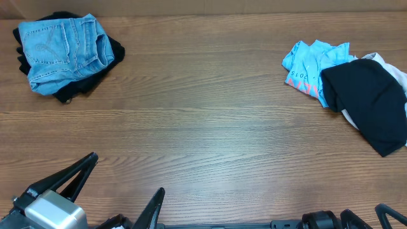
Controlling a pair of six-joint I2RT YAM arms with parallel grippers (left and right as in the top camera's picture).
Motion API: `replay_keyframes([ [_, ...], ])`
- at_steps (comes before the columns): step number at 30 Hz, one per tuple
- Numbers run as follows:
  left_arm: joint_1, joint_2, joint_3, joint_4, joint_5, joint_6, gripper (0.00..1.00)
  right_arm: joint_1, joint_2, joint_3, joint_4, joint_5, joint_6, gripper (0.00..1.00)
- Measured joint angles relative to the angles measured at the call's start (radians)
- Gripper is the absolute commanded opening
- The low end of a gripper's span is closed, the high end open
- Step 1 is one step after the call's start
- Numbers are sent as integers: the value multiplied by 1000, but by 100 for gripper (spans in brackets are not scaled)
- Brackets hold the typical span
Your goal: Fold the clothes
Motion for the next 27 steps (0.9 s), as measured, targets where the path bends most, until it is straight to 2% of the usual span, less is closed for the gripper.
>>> replay_keyframes([
  [18,0,0,-4,0,0,3,100,0,0,0,0,0,0,100],
  [23,0,0,-4,0,0,3,100,-80,0,-1,1,124,0,100],
  [25,0,0,-4,0,0,3,100,-117,-21,-51,14,158,-1,100],
  [27,0,0,-4,1,0,3,100,-141,-78,-174,108,172,0,100],
])
